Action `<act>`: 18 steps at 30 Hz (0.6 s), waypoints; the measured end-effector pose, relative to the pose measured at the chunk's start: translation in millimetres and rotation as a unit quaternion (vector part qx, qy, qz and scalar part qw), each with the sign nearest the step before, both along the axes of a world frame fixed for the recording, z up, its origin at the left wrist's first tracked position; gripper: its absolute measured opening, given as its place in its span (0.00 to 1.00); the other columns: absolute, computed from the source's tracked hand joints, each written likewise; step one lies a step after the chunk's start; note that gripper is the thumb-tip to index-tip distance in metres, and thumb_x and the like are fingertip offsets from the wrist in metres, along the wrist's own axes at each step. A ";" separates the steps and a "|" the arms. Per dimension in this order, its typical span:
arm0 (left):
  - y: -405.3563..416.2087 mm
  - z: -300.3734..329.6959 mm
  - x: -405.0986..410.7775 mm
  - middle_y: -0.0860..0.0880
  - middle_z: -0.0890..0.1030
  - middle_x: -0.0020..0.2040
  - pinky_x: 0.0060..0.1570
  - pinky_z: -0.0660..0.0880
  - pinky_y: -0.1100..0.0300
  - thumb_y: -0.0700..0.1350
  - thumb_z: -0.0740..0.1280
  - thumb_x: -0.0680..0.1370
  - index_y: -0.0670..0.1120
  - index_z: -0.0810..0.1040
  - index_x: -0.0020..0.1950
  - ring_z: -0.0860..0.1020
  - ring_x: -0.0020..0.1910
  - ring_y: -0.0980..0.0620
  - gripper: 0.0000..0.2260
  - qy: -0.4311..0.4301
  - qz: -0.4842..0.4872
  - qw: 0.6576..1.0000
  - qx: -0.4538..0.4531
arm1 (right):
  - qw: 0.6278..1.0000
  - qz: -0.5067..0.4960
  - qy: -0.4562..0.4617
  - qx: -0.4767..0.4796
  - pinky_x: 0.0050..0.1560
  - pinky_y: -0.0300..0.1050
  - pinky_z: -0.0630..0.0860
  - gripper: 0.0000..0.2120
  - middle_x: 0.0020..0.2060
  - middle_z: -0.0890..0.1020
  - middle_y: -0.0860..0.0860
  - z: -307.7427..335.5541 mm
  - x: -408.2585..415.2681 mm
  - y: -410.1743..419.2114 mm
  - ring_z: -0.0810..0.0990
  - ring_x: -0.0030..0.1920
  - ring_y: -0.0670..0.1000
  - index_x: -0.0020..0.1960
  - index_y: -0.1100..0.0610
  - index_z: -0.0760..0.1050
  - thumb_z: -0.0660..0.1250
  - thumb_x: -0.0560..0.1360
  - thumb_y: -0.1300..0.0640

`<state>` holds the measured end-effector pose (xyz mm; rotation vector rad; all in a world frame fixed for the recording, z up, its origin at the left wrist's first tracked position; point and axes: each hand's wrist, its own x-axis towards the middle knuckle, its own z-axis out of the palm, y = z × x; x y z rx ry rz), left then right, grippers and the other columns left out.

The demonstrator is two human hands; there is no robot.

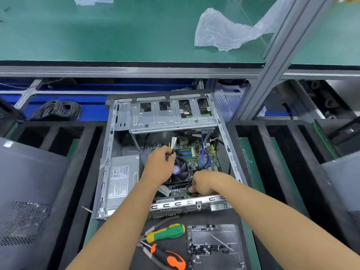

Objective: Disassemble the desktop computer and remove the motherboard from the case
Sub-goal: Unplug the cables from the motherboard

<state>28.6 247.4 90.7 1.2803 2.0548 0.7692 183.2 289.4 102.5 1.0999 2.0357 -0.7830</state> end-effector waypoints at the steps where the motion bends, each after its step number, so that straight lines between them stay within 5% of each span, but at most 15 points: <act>1: 0.4 -2.8 0.1 0.49 0.77 0.52 0.52 0.69 0.60 0.47 0.64 0.81 0.46 0.79 0.54 0.75 0.50 0.51 0.07 0.003 -0.007 1.000 0.000 | 1.000 -0.001 -0.003 -0.004 0.46 0.45 0.70 0.09 0.47 0.76 0.55 -2.1 0.6 0.5 0.73 0.45 0.54 0.55 0.53 0.77 0.60 0.82 0.52; 3: 1.1 -4.8 1.5 0.49 0.76 0.52 0.54 0.71 0.56 0.48 0.64 0.81 0.46 0.79 0.54 0.75 0.50 0.49 0.08 0.006 -0.015 1.000 -0.002 | 0.999 -0.012 -0.008 -0.034 0.44 0.44 0.69 0.12 0.47 0.75 0.54 -2.4 3.2 1.0 0.74 0.45 0.53 0.58 0.51 0.79 0.57 0.84 0.53; 7: 2.8 -8.6 0.9 0.51 0.74 0.48 0.53 0.72 0.54 0.49 0.63 0.81 0.48 0.78 0.53 0.76 0.48 0.48 0.07 0.008 -0.021 1.000 -0.005 | 0.995 -0.070 0.012 -0.073 0.44 0.44 0.70 0.17 0.44 0.79 0.52 -8.0 6.5 2.1 0.74 0.40 0.50 0.44 0.53 0.78 0.58 0.82 0.45; 14: 5.1 -9.2 1.8 0.50 0.73 0.49 0.51 0.71 0.55 0.50 0.63 0.81 0.49 0.77 0.50 0.74 0.47 0.49 0.06 -0.002 -0.021 1.000 -0.010 | 0.996 -0.069 0.012 -0.057 0.45 0.44 0.72 0.20 0.41 0.79 0.52 -15.9 5.6 1.5 0.75 0.41 0.51 0.38 0.52 0.75 0.57 0.82 0.44; 18: 6.2 -9.5 2.4 0.50 0.72 0.49 0.50 0.71 0.54 0.49 0.62 0.81 0.49 0.76 0.49 0.74 0.47 0.48 0.07 0.002 -0.024 1.000 -0.015 | 0.999 -0.031 -0.009 -0.038 0.51 0.44 0.71 0.16 0.50 0.79 0.54 -15.3 2.2 0.2 0.77 0.52 0.55 0.47 0.51 0.77 0.55 0.83 0.45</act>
